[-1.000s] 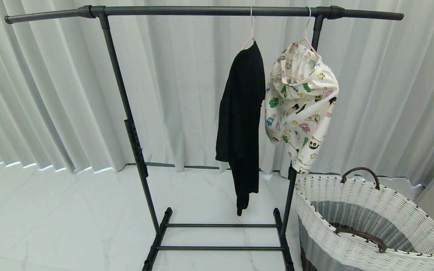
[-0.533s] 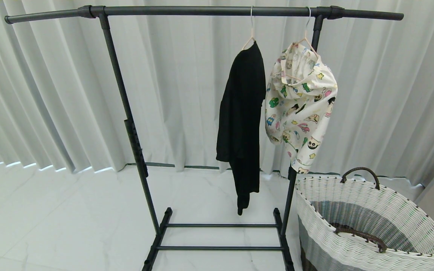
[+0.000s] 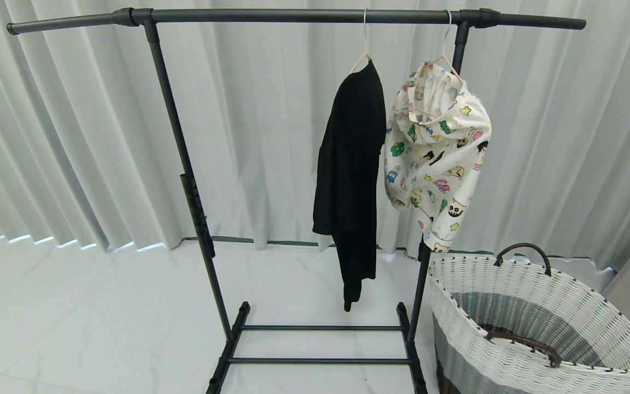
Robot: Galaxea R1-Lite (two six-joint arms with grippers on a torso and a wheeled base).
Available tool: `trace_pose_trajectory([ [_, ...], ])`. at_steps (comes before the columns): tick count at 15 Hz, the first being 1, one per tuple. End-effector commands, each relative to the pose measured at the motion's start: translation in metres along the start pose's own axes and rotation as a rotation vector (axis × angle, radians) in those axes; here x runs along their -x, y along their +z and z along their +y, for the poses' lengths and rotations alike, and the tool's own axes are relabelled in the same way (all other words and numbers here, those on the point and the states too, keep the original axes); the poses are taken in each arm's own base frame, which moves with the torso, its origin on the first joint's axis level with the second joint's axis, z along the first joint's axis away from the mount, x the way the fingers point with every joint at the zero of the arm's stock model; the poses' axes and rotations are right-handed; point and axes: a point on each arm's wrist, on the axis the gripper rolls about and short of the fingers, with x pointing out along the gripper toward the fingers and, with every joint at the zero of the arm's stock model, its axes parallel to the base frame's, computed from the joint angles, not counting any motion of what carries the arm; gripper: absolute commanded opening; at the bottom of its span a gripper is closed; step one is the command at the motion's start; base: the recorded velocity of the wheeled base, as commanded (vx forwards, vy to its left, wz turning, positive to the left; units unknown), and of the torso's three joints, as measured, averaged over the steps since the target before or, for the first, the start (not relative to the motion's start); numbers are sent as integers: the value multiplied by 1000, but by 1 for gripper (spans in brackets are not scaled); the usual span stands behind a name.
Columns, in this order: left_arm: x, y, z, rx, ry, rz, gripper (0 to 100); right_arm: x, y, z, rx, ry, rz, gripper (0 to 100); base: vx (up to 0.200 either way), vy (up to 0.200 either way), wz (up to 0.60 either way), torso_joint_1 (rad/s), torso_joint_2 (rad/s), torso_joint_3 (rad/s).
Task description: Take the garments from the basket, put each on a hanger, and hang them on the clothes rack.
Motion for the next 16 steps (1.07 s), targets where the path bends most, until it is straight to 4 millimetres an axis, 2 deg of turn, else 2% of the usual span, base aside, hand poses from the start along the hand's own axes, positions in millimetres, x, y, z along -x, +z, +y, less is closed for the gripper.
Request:
trace_pose_trajectory([
  [1,0,0,0,1,-1,-2,100,0,0,0,0,0,-1,100,0,0,0,0,0,0],
  [16,0,0,0,1,-1,-2,100,0,0,0,0,0,-1,100,0,0,0,0,0,0],
])
